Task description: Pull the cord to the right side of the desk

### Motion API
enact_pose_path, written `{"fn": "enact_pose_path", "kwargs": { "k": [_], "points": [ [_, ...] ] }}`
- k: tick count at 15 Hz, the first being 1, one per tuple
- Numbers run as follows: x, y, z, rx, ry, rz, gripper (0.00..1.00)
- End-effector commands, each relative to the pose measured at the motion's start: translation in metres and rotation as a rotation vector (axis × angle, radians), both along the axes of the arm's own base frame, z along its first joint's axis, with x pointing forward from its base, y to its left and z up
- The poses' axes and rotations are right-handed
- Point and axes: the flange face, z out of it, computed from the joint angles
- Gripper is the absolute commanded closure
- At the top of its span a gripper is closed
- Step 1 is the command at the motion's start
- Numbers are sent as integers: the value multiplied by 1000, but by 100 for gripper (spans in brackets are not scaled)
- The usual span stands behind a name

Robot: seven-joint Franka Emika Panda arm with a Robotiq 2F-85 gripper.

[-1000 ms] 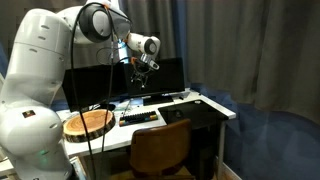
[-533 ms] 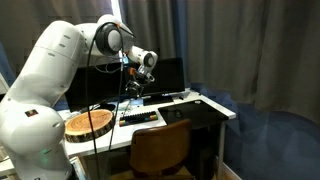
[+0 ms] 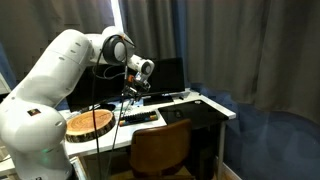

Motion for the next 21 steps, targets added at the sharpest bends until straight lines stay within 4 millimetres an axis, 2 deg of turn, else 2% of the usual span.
{"fn": "enact_pose_path", "kwargs": {
  "k": [1, 3, 6, 8, 11, 15, 16, 18, 21],
  "points": [
    [1, 1, 0, 2, 0, 1, 0],
    [6, 0, 1, -6, -4, 7, 0],
    [20, 18, -8, -26, -74, 89, 0],
    [28, 38, -16, -24, -160, 143, 0],
    [40, 73, -27, 17, -315, 132, 0],
    [39, 119, -56, 71, -508, 159, 0],
    [37, 103, -45, 72, -442, 122, 0],
    [32, 110, -55, 72, -444, 131, 0],
    [37, 104, -53, 70, -446, 121, 0]
  ]
}}
